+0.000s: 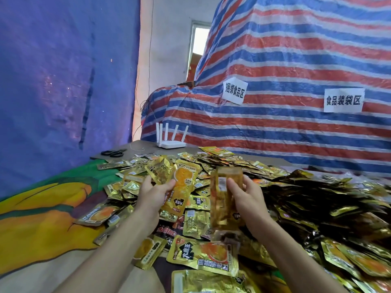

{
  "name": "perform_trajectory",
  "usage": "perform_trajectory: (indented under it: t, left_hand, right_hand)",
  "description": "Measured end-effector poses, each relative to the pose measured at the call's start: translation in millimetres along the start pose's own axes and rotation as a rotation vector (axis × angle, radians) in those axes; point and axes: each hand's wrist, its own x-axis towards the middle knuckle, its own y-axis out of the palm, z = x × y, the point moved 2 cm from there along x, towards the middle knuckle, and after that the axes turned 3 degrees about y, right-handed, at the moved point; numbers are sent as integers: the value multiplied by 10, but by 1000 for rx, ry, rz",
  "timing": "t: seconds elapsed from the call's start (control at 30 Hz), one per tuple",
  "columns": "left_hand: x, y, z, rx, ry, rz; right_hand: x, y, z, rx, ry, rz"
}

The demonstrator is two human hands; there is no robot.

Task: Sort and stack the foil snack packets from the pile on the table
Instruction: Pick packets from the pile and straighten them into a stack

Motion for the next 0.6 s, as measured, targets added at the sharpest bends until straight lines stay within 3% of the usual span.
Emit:
perform_trajectory:
  t: [0.13, 0.23, 0.4, 0.6]
  left_hand:
    - [-82, 67, 12, 280, 132, 52]
    - [-156, 121, 31, 446, 264, 133]
    - [-258, 235, 115, 530, 361, 370]
    - [-407, 329, 147, 265, 105, 611]
  right_hand:
    - [-44, 106, -16, 329, 264, 80]
    - [-112, 250, -38, 365, 273, 167]
    - [-182, 362, -63, 346, 213, 156]
    - [-289, 329, -79, 225, 59, 106]
